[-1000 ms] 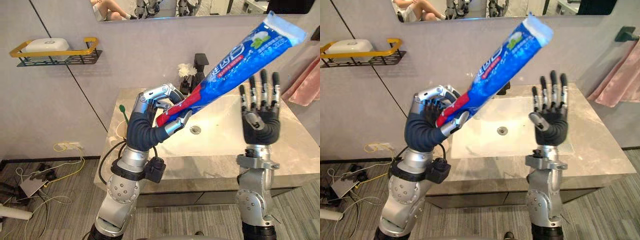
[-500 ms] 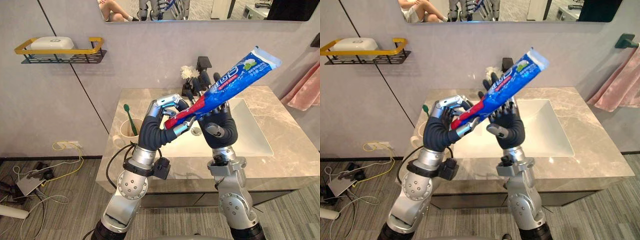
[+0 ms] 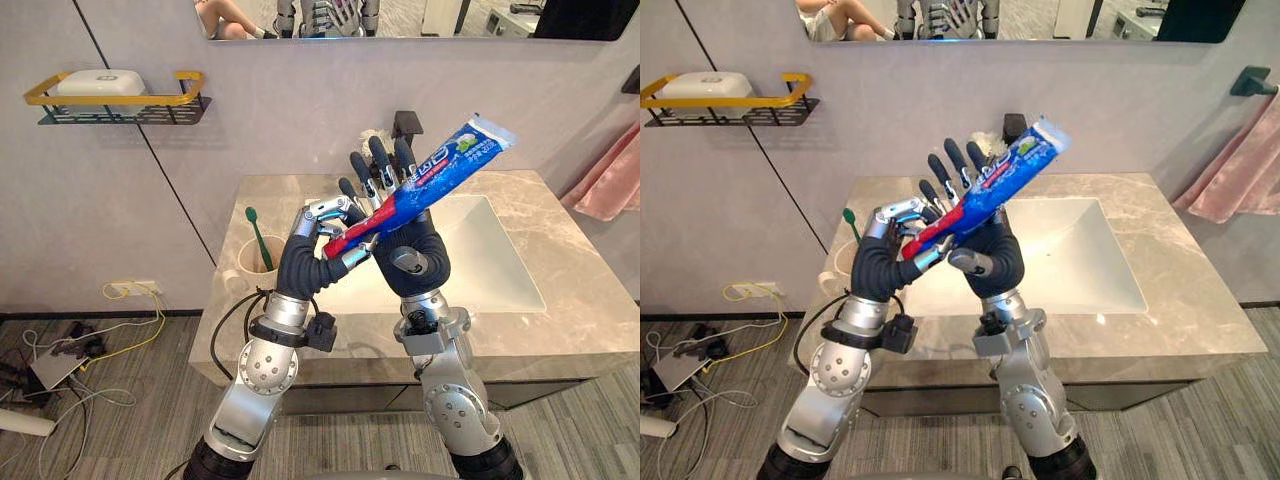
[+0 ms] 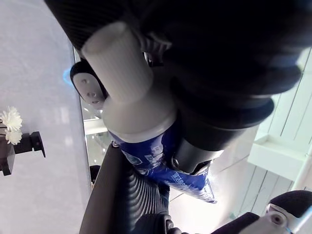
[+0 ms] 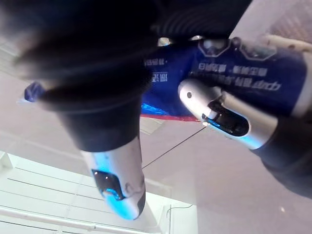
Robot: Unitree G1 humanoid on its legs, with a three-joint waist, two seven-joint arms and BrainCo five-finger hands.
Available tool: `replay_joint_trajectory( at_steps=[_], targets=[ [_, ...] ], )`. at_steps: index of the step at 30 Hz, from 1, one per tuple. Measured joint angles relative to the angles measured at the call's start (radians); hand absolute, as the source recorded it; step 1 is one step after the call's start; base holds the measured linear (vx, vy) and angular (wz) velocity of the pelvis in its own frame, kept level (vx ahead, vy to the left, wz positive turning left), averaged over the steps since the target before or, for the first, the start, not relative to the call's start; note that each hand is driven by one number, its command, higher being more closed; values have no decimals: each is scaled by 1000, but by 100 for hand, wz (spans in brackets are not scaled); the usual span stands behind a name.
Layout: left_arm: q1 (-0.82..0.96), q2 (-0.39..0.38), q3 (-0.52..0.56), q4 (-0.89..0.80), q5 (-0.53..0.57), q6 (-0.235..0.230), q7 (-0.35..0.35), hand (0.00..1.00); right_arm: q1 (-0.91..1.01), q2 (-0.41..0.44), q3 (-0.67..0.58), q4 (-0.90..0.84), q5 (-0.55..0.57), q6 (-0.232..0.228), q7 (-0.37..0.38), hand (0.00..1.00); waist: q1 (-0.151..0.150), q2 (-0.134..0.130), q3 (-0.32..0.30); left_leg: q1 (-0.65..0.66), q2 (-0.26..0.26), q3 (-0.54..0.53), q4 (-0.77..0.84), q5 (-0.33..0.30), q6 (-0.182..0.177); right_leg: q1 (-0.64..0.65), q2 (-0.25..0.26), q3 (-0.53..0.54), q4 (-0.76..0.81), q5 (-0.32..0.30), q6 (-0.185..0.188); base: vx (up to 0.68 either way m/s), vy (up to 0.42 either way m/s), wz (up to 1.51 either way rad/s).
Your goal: Organize washtable
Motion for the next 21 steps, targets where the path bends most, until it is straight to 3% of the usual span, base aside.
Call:
replay_joint_trajectory(
  at_steps=[16, 17, 21],
  targets=[
    [94, -3, 56, 8, 0, -26, 13, 100, 0, 0, -11, 12, 15, 20, -1, 0, 4, -1, -1, 0, 1, 2, -2, 0, 0, -2, 1, 1, 0, 0, 0, -2, -1, 0],
    [104, -3, 57, 8, 0, -26, 13, 100, 0, 0, -14, 13, 16, 20, -1, 100, 5, -1, -1, 0, 1, 2, -2, 0, 0, -2, 1, 1, 0, 0, 0, 0, 0, 0],
    [108, -3, 58, 9, 0, -26, 13, 100, 0, 1, -29, 20, 16, 20, -2, 100, 16, -1, -1, 0, 1, 2, -3, 1, 0, -2, 1, 1, 0, 0, 0, 0, 0, 0]
  ],
)
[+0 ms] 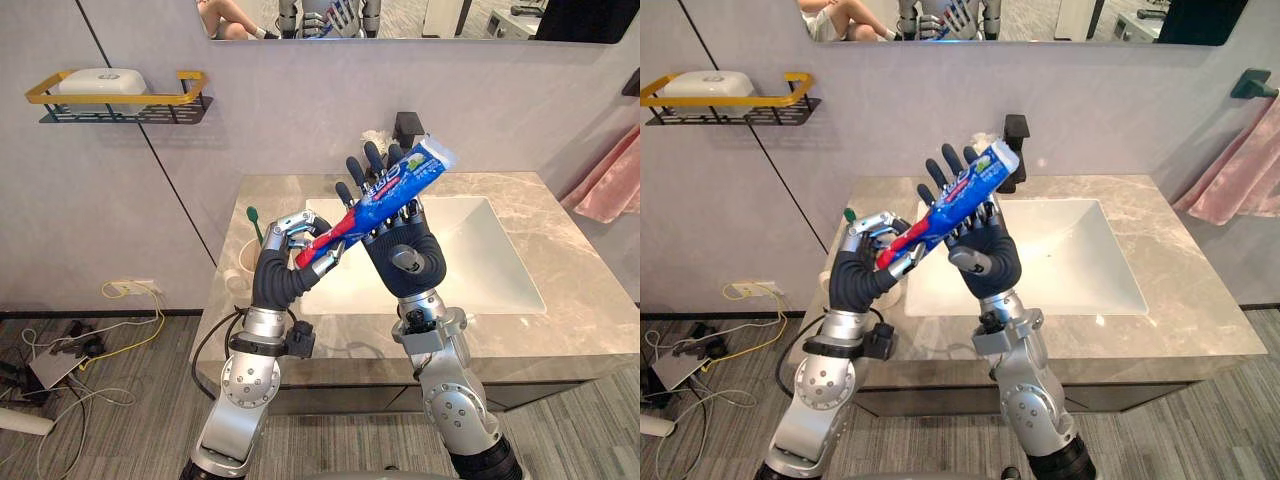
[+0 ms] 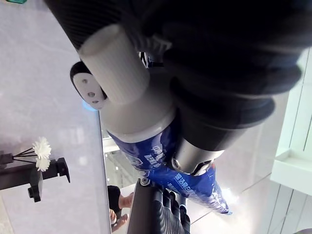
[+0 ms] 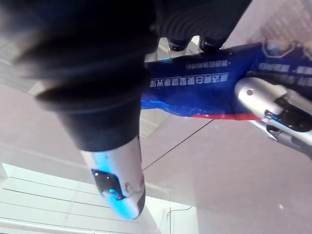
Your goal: Organize washtable
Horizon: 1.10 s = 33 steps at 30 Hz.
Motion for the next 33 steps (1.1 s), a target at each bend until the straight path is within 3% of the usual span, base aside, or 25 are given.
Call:
replay_joint_trajectory(
  at_steps=[21, 22, 33],
  targets=[
    [37, 2, -21, 23, 11, 2, -22, 100, -29, 29, -23, 19, -1, -1, -2, 100, 6, 0, -1, 0, -1, -3, -9, 7, -1, -2, 0, -4, 0, 0, 0, 0, 0, 0],
    [37, 2, -21, 23, 11, 2, -22, 0, -29, 29, -23, 19, -1, -1, -2, 100, 6, 0, -1, 0, -1, -4, -9, 7, -1, -2, 0, -5, 0, 0, 0, 0, 0, 0],
    [35, 1, -10, 18, -80, 12, -18, 0, -3, 33, -97, 19, -4, -3, 9, 100, 6, 0, -2, -5, -5, -32, -15, 22, 0, 5, -4, -33, 0, 0, 0, -10, -4, 7]
  ],
)
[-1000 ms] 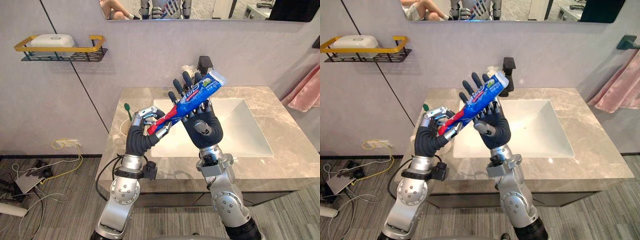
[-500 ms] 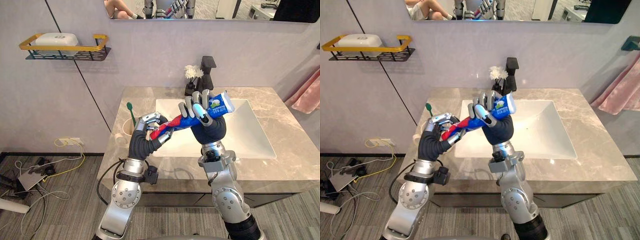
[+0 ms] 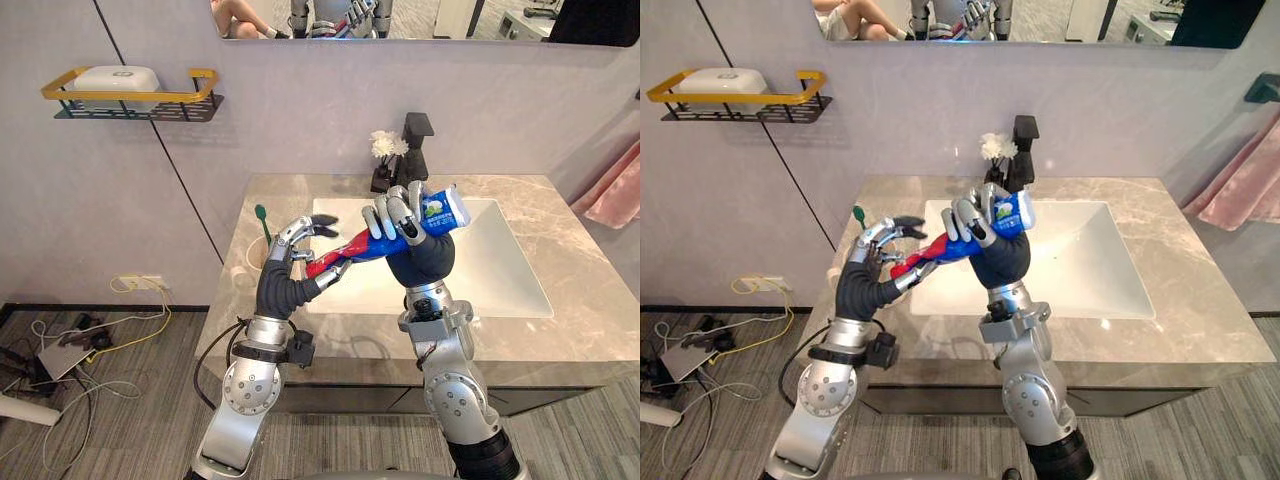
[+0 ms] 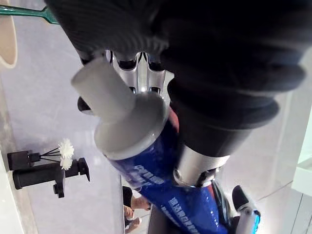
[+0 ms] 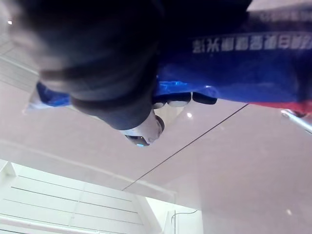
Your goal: Organize washtable
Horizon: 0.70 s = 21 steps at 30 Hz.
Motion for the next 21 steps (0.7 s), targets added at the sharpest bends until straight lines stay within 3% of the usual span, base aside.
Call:
replay_joint_trajectory(
  at_steps=[6, 13, 21],
  targets=[
    [-13, -10, 46, -143, -89, -22, -4, 0, 39, 1, -60, 33, -56, 1, -2, 100, 1, 1, -7, 2, 0, -14, -19, 17, -1, 2, 0, -18, 0, 0, 0, -48, -18, 8],
    [-24, -19, 130, -153, -109, -34, -2, 0, 42, 3, -72, 39, -79, 3, 0, 100, 1, 1, -9, 2, -2, -29, -19, 20, -3, 8, -1, -29, 0, 0, 0, -30, -5, 5],
    [57, -86, 396, -140, -95, -42, 64, 0, 58, 7, -73, 38, -124, 5, 1, 100, 2, 1, -8, 0, -2, -32, -22, 20, -3, 7, -1, -31, 0, 0, 0, 0, 0, 0]
  ],
)
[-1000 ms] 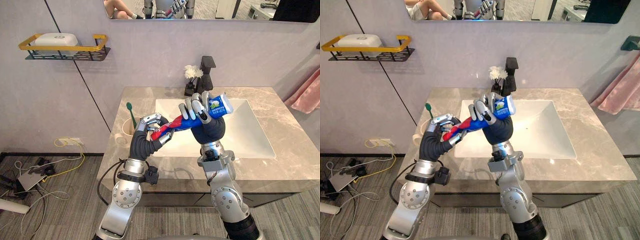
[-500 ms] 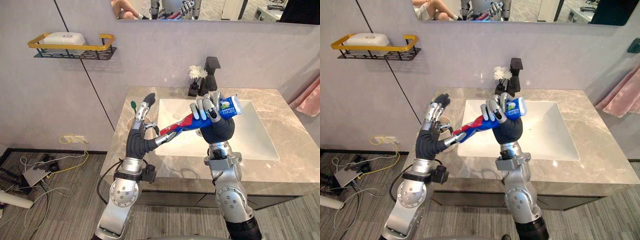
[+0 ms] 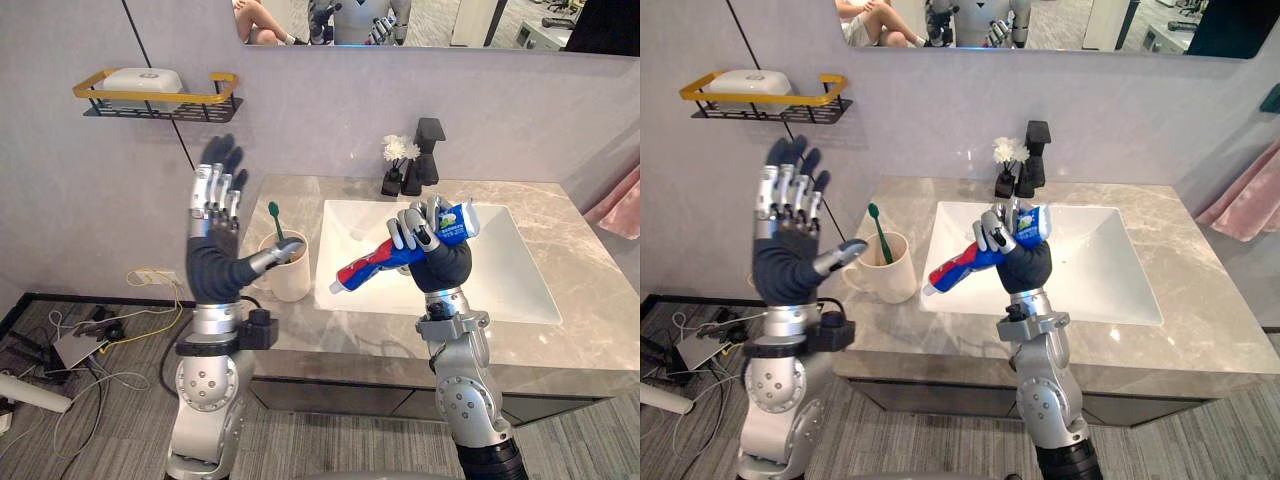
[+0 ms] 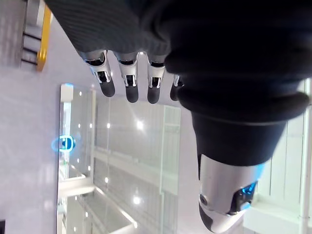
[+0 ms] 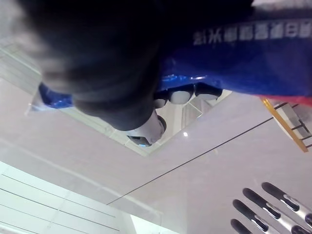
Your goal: Organize washtable
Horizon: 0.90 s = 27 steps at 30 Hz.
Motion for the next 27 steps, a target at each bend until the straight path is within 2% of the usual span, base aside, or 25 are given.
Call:
replay_joint_trajectory(
  at_steps=[3, 4, 7, 9, 13, 16, 23, 27],
  targets=[
    [59, -48, 145, 92, 1, 2, 48, 0, 8, 7, -9, -2, -10, 0, 0, 100, 5, -1, 0, -2, -1, -7, -2, 0, 0, 0, 0, -4, 0, 0, 0, -28, -3, 6],
    [82, -74, 206, 174, -1, 3, 70, 0, 15, 13, -23, -5, -10, 0, 0, 100, 9, -3, 1, -2, -2, -12, -8, 5, 0, 0, -2, -10, 0, -1, 1, -28, -3, 9],
    [100, -95, 261, 281, -4, 5, 87, 0, 15, 16, -47, -15, -10, 0, 0, 100, 19, -7, 1, -6, -4, -18, -11, 8, 0, -3, -3, -17, 0, -1, 1, -27, -2, 8],
    [115, -97, 310, 408, -33, 26, 95, 0, 14, 17, -79, -38, -10, -1, -1, 100, 31, -14, 1, -13, -4, -24, -11, 10, -1, -8, -4, -23, 0, -1, 1, -34, -3, 7],
    [155, -98, 333, 519, -59, 47, 90, 0, 13, 15, -94, -40, -10, -2, -3, 100, 35, -21, 0, -17, -6, -24, -11, 11, -1, -9, -6, -27, 0, -3, 4, -20, 0, 5],
    [164, -99, 334, 635, -57, 70, 64, 0, 12, 6, -118, -40, -9, -2, -6, 100, 54, -25, 0, -18, -8, -26, -11, 11, -1, -9, -10, -32, 0, -5, 7, -18, 7, 4],
    [149, -97, 318, 1020, -47, 120, -12, 0, -67, -35, -126, -38, -11, -3, -25, 100, 54, -46, 4, -26, -10, -37, -11, 11, -1, -10, -12, -49, 0, -8, 10, -12, 2, 6],
    [132, -96, 294, 1118, -4, 131, -29, 0, -93, -46, -128, -25, -12, -3, -35, 100, 56, -51, 3, -27, -14, -40, -10, 11, 0, -8, -15, -52, 0, -8, 10, -9, 1, 2]
  ],
)
